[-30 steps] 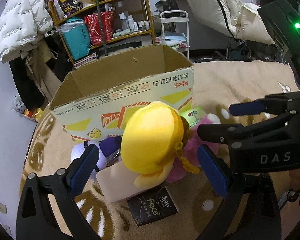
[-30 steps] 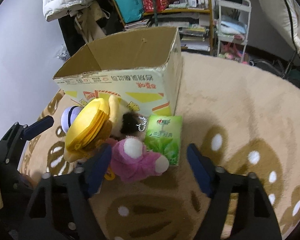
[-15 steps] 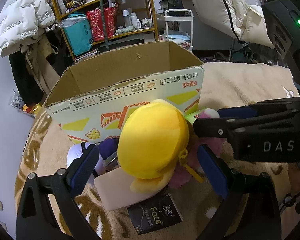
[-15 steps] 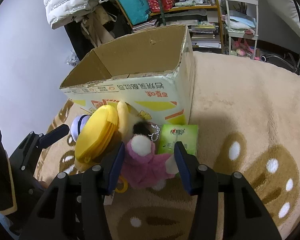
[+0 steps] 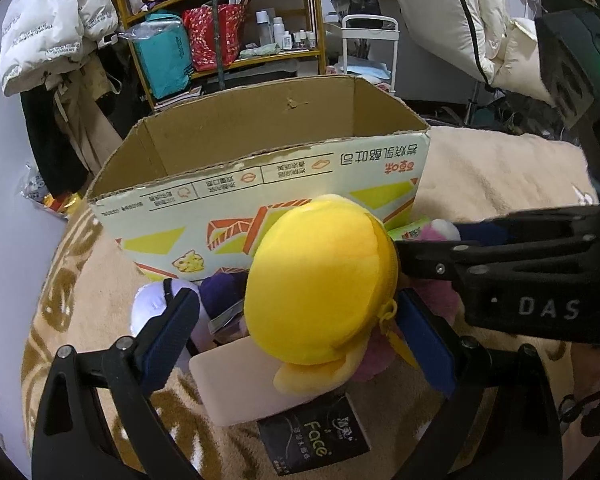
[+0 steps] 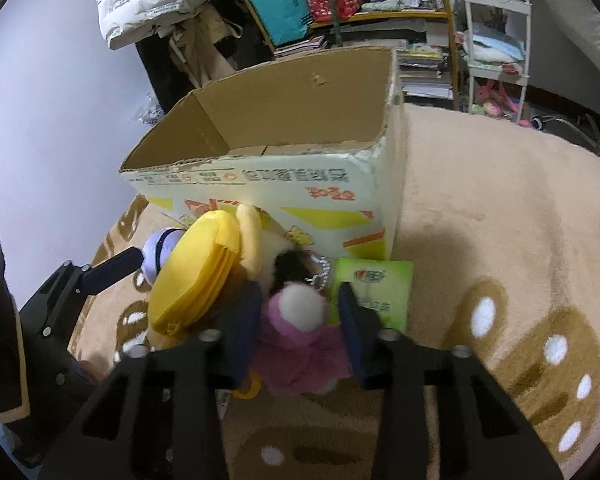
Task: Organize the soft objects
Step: 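Grasp the yellow round plush with the left tool while the right tool grasps the pink plush, then lift both plushes and carry them over the open cardboard box with both tools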
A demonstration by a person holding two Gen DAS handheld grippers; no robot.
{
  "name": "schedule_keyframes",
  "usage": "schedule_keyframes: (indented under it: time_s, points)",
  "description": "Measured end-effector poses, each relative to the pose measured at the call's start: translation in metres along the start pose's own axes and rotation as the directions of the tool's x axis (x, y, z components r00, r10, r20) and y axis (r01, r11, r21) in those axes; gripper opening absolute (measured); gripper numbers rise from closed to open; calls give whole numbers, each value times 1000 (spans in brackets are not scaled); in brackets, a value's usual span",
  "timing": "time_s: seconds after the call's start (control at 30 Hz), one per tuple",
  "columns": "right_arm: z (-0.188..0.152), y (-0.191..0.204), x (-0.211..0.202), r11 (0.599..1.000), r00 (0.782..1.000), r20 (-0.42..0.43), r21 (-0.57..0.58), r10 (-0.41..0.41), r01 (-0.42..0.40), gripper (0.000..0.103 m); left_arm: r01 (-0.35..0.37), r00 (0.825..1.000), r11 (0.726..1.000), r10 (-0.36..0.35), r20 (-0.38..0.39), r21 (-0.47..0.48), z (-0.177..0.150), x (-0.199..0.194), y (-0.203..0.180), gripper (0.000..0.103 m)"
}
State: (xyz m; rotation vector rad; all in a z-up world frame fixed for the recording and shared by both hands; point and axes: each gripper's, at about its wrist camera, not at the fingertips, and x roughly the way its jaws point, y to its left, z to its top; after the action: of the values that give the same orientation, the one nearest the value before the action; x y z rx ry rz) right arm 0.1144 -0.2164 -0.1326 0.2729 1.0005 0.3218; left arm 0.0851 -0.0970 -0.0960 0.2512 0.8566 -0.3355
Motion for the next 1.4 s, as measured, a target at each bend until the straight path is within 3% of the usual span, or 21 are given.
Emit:
schedule_keyframes:
  time_s: [0.1, 0.17, 0.27, 0.4, 0.7, 0.83, 1.0, 1.4]
  points:
    - [0, 3, 1, 1000, 1000, -2, -13, 5, -5, 28, 23, 1000, 1000, -23, -7, -11, 1, 4, 2, 81]
    - [0, 5, 1, 1000, 1000, 5, -27, -7, 7, 27, 38, 999, 999, -39, -22, -13, 0, 6, 1, 68]
    - [-1, 7, 0, 999, 999, 20, -43, -31, 32, 25, 52, 998, 998, -52, -21, -28, -1, 6, 2, 62]
    - [-1, 13, -7, 994, 995, 61, -76, -79, 83, 23, 58, 998, 996, -59, -9, -62, -1, -1, 7, 61]
    - [0, 17, -34, 979, 971, 159, -73, -176, 190, 22, -25, 997, 999, 29, 71, -48, -5, -32, 5, 61]
    - [-1, 21, -53, 966, 946, 236, -78, -221, 245, 21, -67, 990, 997, 72, 122, -47, -9, -50, 5, 61]
    - [-1, 35, -76, 940, 899, 344, -106, -271, 324, 21, -89, 978, 994, 100, 180, -67, -10, -73, 9, 61]
    - [2, 71, -122, 904, 821, 493, -142, -288, 403, 21, -176, 926, 978, 202, 319, -108, -10, -123, 22, 61]
